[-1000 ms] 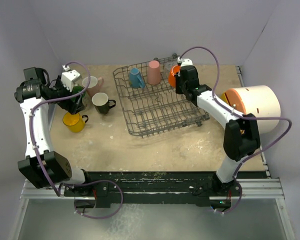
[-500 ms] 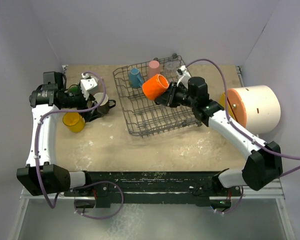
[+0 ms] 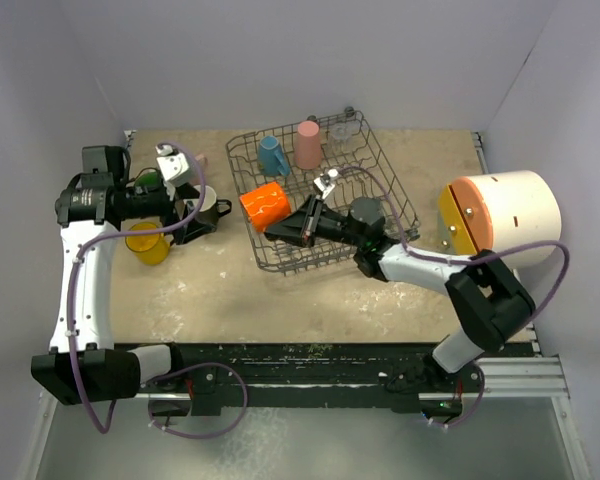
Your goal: Unload the cups from the dish rack
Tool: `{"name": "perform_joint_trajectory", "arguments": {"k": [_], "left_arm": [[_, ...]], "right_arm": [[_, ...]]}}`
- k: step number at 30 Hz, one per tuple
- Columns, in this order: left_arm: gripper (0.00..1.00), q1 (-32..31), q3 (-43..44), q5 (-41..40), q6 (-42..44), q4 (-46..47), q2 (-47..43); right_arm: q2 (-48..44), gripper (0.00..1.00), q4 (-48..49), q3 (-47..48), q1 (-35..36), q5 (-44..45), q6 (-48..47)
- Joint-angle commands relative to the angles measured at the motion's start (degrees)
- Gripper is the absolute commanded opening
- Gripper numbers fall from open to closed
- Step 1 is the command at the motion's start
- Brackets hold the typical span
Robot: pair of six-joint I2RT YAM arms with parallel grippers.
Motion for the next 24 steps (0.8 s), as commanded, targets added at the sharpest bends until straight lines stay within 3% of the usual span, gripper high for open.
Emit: {"name": "perform_joint_trajectory", "arguments": {"k": [1,14,24], "left_arm": [[0.94,-0.4,-0.5,4.6,0.0,2.6,-2.1],[0.82,-0.4,-4.4,6.6,0.0,8.4,-6.5],[0.47,-0.4,-4.7,6.2,-0.6,8.8,-6.4]], "right_arm": [[2.2,0.00,29.1,1.4,5.0,-0.3,14.4],[10.6,0.00,44.3,4.5,12.8,7.1,25.1],[17.1,0.00,50.7,10.0,16.3,12.7,29.8]]}}
